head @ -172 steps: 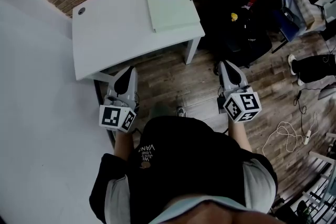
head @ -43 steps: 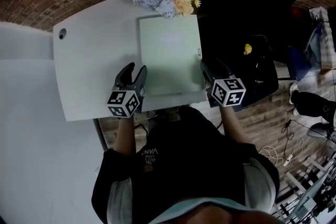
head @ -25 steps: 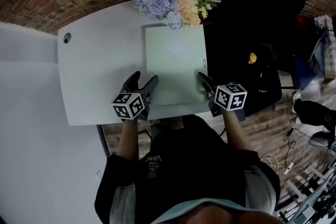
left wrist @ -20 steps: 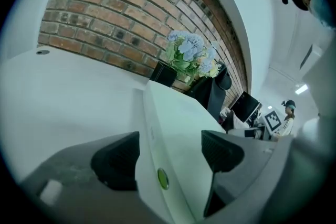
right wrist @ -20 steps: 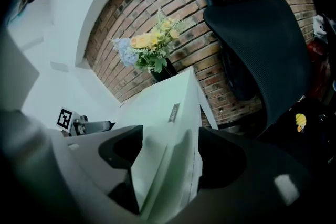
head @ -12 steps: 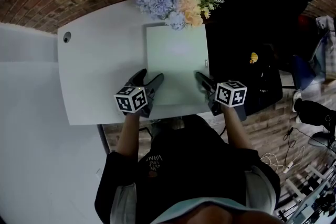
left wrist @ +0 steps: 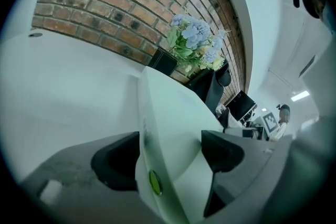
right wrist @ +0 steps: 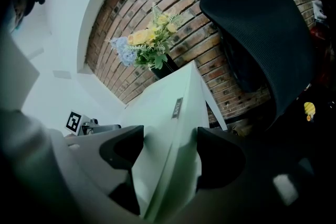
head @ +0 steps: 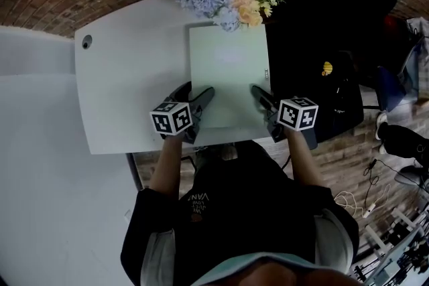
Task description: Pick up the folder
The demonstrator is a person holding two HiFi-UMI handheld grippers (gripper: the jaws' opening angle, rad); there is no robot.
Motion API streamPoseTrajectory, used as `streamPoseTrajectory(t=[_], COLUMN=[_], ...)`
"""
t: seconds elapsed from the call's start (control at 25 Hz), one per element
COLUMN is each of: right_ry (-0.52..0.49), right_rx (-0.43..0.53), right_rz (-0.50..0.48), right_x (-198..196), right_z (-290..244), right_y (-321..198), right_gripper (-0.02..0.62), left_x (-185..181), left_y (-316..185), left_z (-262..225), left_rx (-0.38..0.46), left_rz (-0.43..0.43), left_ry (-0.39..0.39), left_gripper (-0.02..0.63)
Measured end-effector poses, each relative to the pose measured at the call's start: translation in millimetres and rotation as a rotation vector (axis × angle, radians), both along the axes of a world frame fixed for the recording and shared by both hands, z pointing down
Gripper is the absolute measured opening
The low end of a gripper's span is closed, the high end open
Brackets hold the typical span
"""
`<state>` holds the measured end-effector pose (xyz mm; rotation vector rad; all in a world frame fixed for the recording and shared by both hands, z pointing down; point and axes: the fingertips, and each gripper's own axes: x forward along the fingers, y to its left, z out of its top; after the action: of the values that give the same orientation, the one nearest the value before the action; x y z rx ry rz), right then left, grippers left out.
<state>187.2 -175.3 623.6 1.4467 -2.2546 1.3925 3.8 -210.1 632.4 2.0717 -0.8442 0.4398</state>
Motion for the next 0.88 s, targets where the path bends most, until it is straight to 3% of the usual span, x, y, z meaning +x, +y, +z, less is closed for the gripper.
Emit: streamPoseTrajectory(t=[0.88], right_ry=[0.066], right_rx=[-0.017], right_rz=[0.015], right_x=[-3], right_z=[-3], right_y=[9], right_gripper=[0.298], left_x=[3], left_y=[6], left_z=[0], left_rx=[-0.018], left_rz=[0.018], left_ry=[-0.023], left_gripper=[0.364])
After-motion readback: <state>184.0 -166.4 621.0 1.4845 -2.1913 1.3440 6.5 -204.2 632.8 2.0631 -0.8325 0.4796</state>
